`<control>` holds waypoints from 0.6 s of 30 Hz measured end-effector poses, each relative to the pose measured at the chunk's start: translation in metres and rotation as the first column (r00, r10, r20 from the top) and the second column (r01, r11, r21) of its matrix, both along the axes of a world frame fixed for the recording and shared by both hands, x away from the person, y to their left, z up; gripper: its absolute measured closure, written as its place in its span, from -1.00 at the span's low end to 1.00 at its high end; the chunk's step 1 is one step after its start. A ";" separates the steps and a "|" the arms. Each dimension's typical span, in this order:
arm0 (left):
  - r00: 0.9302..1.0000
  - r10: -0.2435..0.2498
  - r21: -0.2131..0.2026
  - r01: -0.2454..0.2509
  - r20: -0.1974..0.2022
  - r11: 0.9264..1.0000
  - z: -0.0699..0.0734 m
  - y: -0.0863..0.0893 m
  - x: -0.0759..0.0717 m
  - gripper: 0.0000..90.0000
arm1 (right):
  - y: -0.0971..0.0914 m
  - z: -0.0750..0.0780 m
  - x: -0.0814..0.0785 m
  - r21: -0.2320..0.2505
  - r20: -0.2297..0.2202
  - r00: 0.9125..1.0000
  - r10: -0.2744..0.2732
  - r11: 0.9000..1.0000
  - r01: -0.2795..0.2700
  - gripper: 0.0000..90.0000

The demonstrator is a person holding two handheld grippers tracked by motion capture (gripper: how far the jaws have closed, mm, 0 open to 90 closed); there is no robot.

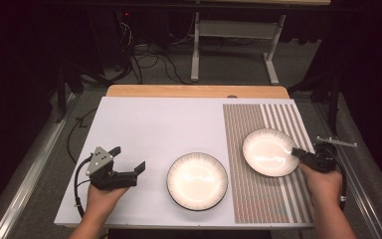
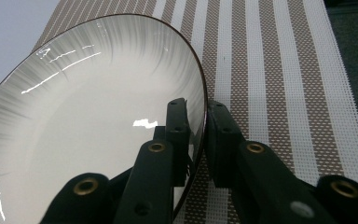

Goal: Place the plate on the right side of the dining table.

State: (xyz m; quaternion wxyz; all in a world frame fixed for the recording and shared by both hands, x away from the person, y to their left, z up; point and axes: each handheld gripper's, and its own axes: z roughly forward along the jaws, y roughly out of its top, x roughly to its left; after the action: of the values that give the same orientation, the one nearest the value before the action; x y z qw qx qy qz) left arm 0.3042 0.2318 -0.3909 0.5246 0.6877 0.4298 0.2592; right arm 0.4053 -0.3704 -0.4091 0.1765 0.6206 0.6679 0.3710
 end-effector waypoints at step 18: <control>0.999 -0.030 -0.004 0.030 0.023 1.000 0.003 0.004 -0.005 -1.00 | 0.012 0.002 -0.006 -0.187 0.059 0.998 0.017 0.982 -0.006 0.42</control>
State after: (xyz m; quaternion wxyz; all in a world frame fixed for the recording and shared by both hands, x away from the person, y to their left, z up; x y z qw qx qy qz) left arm 0.2993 0.2363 -0.3881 0.5345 0.6901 0.4140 0.2582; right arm 0.3989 -0.3582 -0.4073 0.2520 0.5859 0.6976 0.3264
